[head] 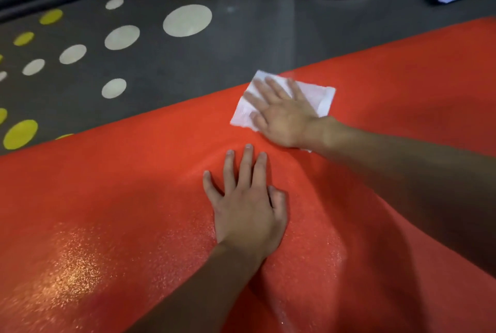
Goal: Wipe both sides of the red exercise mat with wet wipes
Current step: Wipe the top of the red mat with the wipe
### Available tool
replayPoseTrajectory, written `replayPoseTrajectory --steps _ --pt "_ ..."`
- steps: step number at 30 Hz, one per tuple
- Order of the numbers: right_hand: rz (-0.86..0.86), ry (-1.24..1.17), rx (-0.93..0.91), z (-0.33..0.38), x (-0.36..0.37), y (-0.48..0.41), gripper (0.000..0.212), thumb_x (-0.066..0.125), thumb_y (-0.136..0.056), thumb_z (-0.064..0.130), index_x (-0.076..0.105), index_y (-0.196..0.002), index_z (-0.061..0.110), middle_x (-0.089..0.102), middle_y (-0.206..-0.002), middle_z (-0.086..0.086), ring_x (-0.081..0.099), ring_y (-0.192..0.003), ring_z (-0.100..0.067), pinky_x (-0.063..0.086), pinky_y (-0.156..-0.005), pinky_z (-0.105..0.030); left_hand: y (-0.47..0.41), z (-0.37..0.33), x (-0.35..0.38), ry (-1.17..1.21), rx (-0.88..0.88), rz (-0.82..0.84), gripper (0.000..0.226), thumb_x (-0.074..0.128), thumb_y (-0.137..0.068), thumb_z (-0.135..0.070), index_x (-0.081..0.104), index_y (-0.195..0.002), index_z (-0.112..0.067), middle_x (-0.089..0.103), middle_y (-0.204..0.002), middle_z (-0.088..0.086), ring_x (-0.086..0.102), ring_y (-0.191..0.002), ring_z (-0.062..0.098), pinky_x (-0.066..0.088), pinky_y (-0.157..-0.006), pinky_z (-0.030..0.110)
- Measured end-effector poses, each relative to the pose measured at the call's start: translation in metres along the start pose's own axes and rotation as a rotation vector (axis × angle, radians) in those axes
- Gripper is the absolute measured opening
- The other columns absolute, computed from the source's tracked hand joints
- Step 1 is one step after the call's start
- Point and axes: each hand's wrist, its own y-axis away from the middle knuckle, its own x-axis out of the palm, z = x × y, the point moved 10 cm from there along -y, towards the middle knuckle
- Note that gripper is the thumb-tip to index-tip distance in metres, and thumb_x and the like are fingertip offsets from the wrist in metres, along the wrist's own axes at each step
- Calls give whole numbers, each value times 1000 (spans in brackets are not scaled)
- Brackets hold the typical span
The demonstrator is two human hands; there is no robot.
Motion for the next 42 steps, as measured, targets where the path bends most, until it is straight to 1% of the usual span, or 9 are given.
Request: replayPoseTrajectory --steps 2,6,11,16,21,26,30,35,42 --pt "-8 33 -76 -11 -5 -3 56 17 -103 46 8 -157 34 -2 -166 0 -5 -153 -18 -5 -121 -49 0 1 0 0 2 -7 63 32 -88 -42 36 -149 -28 21 -162 -7 10 -151 22 10 -114 66" --pt "-36 -36 296 -53 -10 -14 58 14 -101 43 8 -158 28 -2 -166 -5 -8 -152 -21 -7 -120 -52 0 -1 1 -3 12 -6 63 33 -88 -41 35 -149 -27 22 -162 -6 10 -151 23 11 -114 66" --pt "-26 3 -105 16 1 22 58 15 -101 48 11 -157 34 0 -166 0 -3 -153 -19 -4 -121 -50 0 -1 1 -3 8 -6 63 32 -88 -42 35 -150 -27 20 -162 -7 9 -151 23 8 -114 66" --pt "-16 -6 219 -38 -5 12 57 13 -102 43 5 -157 33 -5 -166 -1 -8 -152 -20 -6 -120 -53 0 -1 0 6 6 -20 64 33 -87 -41 36 -149 -27 23 -161 -7 12 -151 22 10 -114 66" --pt "-30 5 -75 3 3 47 58 12 -100 47 10 -157 34 -1 -166 0 -4 -153 -19 -5 -120 -49 2 1 -4 46 -5 -75 70 40 -84 -39 23 -149 -20 27 -160 -3 19 -149 21 15 -114 64" --pt "-36 -10 248 -31 0 45 59 15 -102 44 5 -158 24 -6 -166 -3 -9 -152 -22 -7 -120 -54 1 1 -6 65 -26 -107 76 39 -82 -38 22 -152 -13 23 -162 3 19 -149 19 14 -116 62" --pt "-45 -16 -15 16 8 79 63 10 -98 50 11 -157 30 0 -166 0 -4 -153 -19 -4 -121 -51 4 3 -9 92 -17 -125 78 32 -80 -34 20 -152 -10 21 -162 4 17 -150 17 12 -117 60" --pt "-39 -26 247 -29 3 70 58 14 -102 45 6 -157 30 -5 -166 1 -9 -152 -19 -9 -120 -51 5 3 -12 182 -9 -168 76 24 -81 -36 21 -152 -10 23 -161 4 17 -150 15 8 -118 57" --pt "1 -29 53 -19 3 94 64 4 -95 52 8 -157 36 -2 -166 4 -6 -152 -16 -7 -121 -48 5 5 -15 231 -16 -210 70 20 -88 -39 26 -151 -10 27 -160 3 21 -148 14 6 -119 55"
